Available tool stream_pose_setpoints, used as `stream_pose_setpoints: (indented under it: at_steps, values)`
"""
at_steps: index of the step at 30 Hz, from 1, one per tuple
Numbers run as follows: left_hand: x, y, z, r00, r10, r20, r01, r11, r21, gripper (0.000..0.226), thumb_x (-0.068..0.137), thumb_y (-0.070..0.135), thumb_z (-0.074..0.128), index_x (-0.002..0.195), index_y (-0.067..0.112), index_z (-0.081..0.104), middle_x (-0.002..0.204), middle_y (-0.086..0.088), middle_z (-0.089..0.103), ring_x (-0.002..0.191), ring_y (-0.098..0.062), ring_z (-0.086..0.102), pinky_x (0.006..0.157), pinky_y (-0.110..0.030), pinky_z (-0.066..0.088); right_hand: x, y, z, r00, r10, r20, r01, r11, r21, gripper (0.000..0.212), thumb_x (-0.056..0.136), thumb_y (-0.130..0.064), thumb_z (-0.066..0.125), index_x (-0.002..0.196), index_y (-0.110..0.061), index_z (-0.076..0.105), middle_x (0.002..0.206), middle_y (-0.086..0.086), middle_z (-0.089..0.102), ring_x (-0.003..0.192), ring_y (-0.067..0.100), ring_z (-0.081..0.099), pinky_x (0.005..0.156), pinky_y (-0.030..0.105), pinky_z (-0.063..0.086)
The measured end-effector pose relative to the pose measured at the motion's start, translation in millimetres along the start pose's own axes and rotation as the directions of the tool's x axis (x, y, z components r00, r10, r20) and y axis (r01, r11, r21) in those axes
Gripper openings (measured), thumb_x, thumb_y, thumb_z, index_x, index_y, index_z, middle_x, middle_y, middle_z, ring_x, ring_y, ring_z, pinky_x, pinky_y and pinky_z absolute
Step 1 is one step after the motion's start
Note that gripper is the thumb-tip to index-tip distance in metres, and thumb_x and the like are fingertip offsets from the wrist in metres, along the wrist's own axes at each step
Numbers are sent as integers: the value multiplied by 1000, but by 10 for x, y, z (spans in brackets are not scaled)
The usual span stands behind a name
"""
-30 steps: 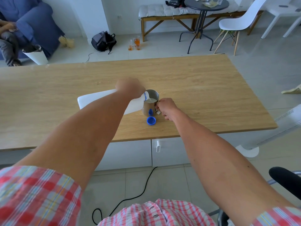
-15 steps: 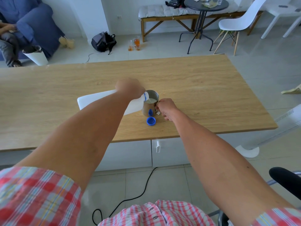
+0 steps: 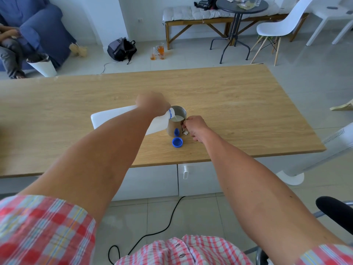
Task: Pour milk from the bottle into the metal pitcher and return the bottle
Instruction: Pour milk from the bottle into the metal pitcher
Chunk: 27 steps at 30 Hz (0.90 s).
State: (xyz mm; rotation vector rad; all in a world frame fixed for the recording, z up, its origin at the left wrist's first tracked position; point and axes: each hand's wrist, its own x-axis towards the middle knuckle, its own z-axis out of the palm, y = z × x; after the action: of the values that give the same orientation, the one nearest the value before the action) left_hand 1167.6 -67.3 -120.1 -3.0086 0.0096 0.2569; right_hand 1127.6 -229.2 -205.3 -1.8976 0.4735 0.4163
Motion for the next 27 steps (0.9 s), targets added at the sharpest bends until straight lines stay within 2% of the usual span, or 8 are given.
stream_pose_setpoints:
  at_steps: [4,15,22,27]
  values:
    - [-1,4,4,1000,1,1,-1,1000,-1,31,98,43,43,96,18,60,79,-2,54,82,-27,58,67,-35,41,13,2,7,1000,1,-6,-1,1000,-17,28,92,-5,42,83,-16,65,76,6,59,40,12,30,33,13,22]
    - [-5,11,3,1000,3,-2,-3,1000,13,32,99,44,42,96,17,60,80,-3,54,82,-27,58,66,-35,39,-27,-14,-15,1000,-23,-1,23,1000,-11,28,93,-1,41,85,-12,66,75,8,56,43,13,33,30,11,22]
    - [-3,20,-3,1000,1,7,-1,1000,22,33,100,44,42,96,17,61,80,-3,55,81,-26,59,64,-33,39,-45,-22,-15,1000,-19,-5,19,1000,-6,29,93,-1,41,84,-12,66,73,7,55,40,12,32,31,10,21]
    - [-20,17,-18,1000,6,5,-6,1000,21,33,100,43,41,95,17,60,79,-3,55,81,-27,59,64,-34,39,-41,-23,-13,1000,-12,-4,12,1000,-7,31,93,-2,42,76,-14,65,67,4,55,33,9,31,31,10,22]
